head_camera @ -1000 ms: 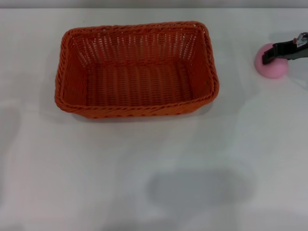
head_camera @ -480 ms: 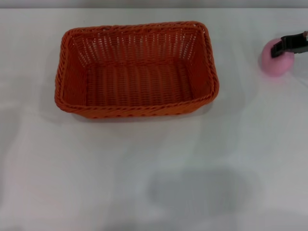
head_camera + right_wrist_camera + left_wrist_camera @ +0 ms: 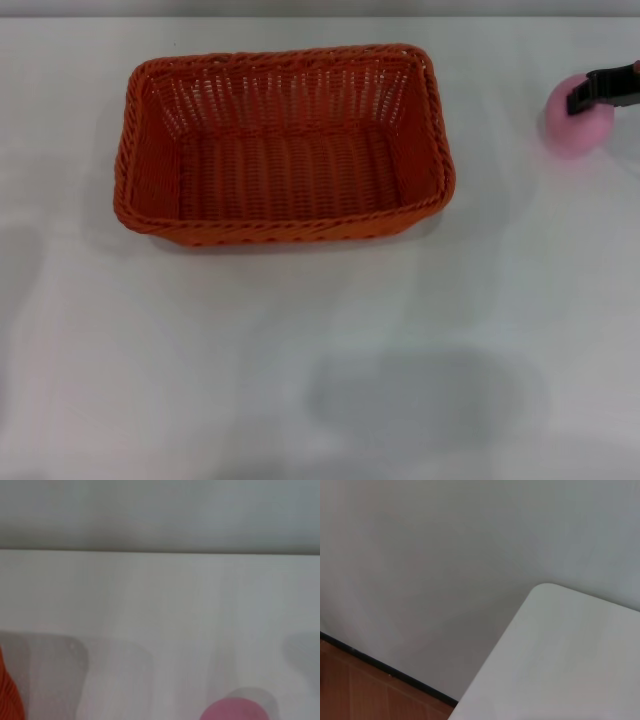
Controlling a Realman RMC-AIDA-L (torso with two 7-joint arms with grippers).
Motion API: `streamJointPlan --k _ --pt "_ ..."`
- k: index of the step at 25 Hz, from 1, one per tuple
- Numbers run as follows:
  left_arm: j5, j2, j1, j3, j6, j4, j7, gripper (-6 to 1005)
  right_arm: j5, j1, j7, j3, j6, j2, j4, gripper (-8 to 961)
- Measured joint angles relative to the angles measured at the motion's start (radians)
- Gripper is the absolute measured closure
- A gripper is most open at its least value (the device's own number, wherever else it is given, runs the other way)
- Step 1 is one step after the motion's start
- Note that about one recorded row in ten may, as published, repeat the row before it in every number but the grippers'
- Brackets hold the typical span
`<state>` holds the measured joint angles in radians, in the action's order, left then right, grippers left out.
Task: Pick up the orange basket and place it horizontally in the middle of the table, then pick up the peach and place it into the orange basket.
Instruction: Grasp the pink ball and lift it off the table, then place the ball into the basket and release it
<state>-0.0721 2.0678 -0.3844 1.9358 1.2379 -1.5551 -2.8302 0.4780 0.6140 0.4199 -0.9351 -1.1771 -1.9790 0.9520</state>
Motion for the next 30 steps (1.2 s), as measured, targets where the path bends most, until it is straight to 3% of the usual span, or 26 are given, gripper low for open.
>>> streamJointPlan --k 11,21,30 --pt "0.000 0.001 0.015 0.000 0.000 -0.002 0.000 334 0.082 -0.056 0.011 0.003 -0.080 -0.008 0.205 677" --pt "-0.005 0.002 0.018 0.000 0.000 -0.003 0.000 334 0.407 -0.110 0.135 -0.004 -0.238 -0.019 0.391 676" --pt "-0.002 0.002 0.015 -0.001 0.004 -0.002 -0.001 335 0.616 -0.111 0.221 -0.055 -0.312 -0.027 0.385 676"
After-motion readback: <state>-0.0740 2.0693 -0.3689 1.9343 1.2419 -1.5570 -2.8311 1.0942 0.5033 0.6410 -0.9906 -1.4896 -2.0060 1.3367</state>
